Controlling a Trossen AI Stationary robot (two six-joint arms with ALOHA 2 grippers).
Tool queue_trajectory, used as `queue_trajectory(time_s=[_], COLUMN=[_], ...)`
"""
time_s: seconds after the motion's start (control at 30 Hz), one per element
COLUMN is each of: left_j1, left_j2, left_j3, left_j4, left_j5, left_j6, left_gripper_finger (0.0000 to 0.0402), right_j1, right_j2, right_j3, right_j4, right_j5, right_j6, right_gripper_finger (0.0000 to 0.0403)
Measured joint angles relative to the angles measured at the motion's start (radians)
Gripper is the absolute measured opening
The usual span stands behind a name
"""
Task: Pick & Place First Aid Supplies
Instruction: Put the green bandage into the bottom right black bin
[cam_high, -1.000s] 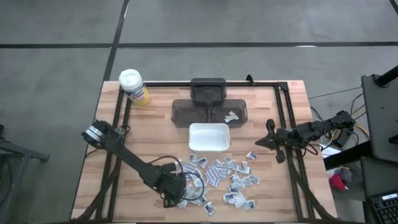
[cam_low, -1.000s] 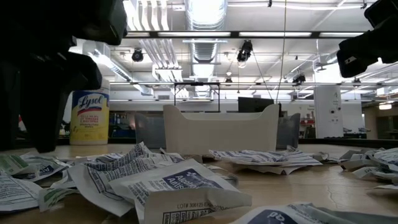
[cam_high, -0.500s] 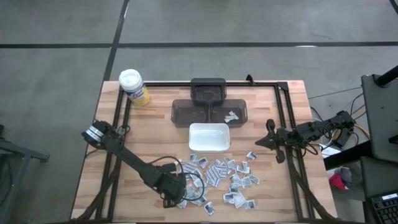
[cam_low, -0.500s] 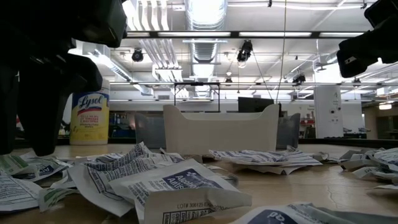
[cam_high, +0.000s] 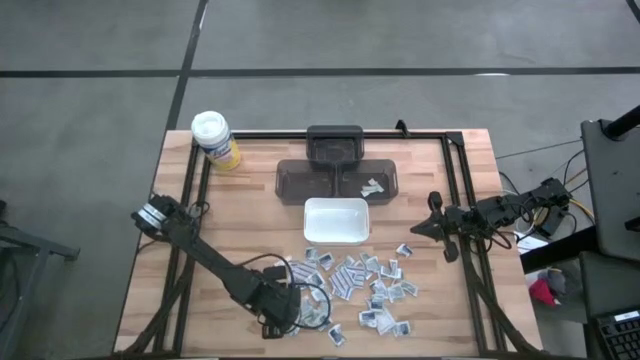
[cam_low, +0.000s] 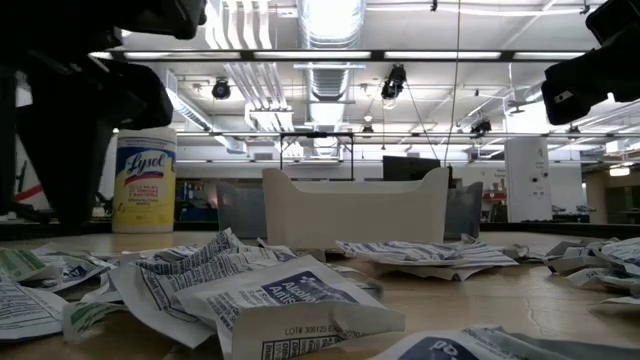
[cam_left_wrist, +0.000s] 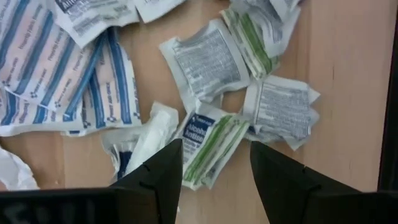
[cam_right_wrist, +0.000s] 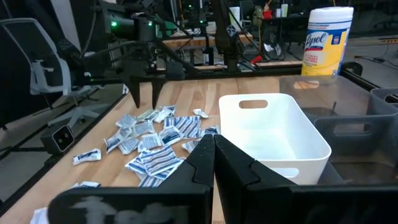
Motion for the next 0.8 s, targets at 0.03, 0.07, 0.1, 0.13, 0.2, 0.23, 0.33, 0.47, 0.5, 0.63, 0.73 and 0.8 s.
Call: queue_trajectory(time_s=[0.03, 0.07, 0.1, 0.13, 0.2, 0.23, 0.33, 0.47, 0.5, 0.63, 0.73, 0.8], left_j1=[-0.002, -0.003, -0.003, -0.002, -0.002, -0.002, -0.001, -0.001, -0.001, -0.001, -0.001, -0.001], left_j2=[0.0, 0.001, 0.001, 0.001, 0.001, 0.001, 0.009, 0.029, 0.031, 0.032, 0.032, 0.033], left_j3=[-0.003, -0.004, -0.004, -0.004, -0.004, -0.005, -0.006, -0.008, -0.009, -0.01, -0.012, -0.012], left_j4=[-0.003, -0.005, -0.005, -0.005, -0.004, -0.004, -0.003, -0.004, -0.004, -0.004, -0.004, -0.004], left_j5=[0.0, 0.0, 0.0, -0.001, -0.009, -0.009, -0.01, -0.01, -0.01, -0.01, -0.01, -0.011], left_j6=[0.0, 0.002, 0.004, 0.005, 0.006, 0.006, 0.012, 0.013, 0.013, 0.012, 0.012, 0.006], left_gripper_finger=[0.0181, 0.0181, 0.0181, 0.0181, 0.0181, 0.0181, 0.0181, 0.0181, 0.0181, 0.0181, 0.0181, 0.018], right_j1=[0.0, 0.0, 0.0, 0.0, 0.0, 0.0, 0.0, 0.0, 0.0, 0.0, 0.0, 0.0], right_j2=[0.0, 0.0, 0.0, 0.0, 0.0, 0.0, 0.0, 0.0, 0.0, 0.0, 0.0, 0.0], right_j3=[0.0, -0.001, -0.001, -0.002, -0.002, -0.002, -0.002, -0.002, -0.002, -0.002, -0.002, -0.002], right_j4=[0.0, 0.0, 0.0, 0.0, 0.0, 0.0, 0.0, 0.0, 0.0, 0.0, 0.0, 0.0], right_j5=[0.0, 0.0, 0.0, 0.0, 0.0, 0.0, 0.0, 0.0, 0.0, 0.0, 0.0, 0.0], right_j6=[0.0, 0.0, 0.0, 0.0, 0.0, 0.0, 0.0, 0.001, 0.001, 0.002, 0.003, 0.003], right_gripper_finger=[0.0008, 0.0008, 0.0008, 0.0008, 0.0008, 0.0008, 0.0008, 0.0008, 0.0008, 0.0008, 0.0008, 0.0008])
